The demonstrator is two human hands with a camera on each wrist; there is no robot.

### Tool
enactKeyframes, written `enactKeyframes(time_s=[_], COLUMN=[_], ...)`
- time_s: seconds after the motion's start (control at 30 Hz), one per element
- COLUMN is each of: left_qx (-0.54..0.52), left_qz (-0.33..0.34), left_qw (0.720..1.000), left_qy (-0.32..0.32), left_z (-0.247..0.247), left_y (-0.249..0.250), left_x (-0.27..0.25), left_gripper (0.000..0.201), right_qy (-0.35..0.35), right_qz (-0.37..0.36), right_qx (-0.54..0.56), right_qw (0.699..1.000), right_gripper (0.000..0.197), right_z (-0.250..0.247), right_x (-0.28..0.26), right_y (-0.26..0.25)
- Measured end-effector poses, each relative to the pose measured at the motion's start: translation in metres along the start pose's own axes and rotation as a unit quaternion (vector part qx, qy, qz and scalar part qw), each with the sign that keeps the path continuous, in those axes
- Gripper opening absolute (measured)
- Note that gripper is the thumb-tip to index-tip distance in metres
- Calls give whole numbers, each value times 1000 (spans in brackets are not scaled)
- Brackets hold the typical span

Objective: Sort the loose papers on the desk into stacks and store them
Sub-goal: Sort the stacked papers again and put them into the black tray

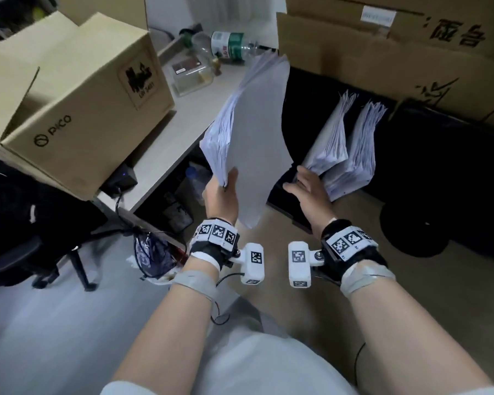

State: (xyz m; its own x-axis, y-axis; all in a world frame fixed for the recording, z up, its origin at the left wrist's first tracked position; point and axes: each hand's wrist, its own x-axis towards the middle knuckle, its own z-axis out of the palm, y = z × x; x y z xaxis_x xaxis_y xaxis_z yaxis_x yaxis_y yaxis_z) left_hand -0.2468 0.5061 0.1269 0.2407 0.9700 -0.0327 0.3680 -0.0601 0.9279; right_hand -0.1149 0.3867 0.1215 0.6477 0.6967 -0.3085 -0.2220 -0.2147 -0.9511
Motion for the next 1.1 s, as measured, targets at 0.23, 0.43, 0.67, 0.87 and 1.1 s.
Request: enactKeyframes(time_s=[0.23, 0.43, 0.67, 0.87, 1.1], left_qx=[28, -36, -21, 92, 130], left_qz=[11, -2, 0, -42, -13], left_qw=[999, 996, 982, 946, 957], left_qy=[-32, -82, -189, -308, -260], left_z=[50, 93, 135, 149, 136], left_y=[4, 7, 13, -16, -13], left_x=[68, 114, 143, 155, 146], left_gripper=[32, 30, 25, 32, 28], right_qy=[-27, -30, -26, 16, 41], right_qz=[-2, 14, 11, 53, 92], right_qx=[15, 15, 34, 7, -9], right_qw=[1000, 999, 999, 998, 995], right_gripper=[40, 71, 66, 71, 83], right_z=[3, 12, 8, 3, 6], right_x=[74, 137, 184, 185, 157], right_y=[-25, -52, -66, -47, -35])
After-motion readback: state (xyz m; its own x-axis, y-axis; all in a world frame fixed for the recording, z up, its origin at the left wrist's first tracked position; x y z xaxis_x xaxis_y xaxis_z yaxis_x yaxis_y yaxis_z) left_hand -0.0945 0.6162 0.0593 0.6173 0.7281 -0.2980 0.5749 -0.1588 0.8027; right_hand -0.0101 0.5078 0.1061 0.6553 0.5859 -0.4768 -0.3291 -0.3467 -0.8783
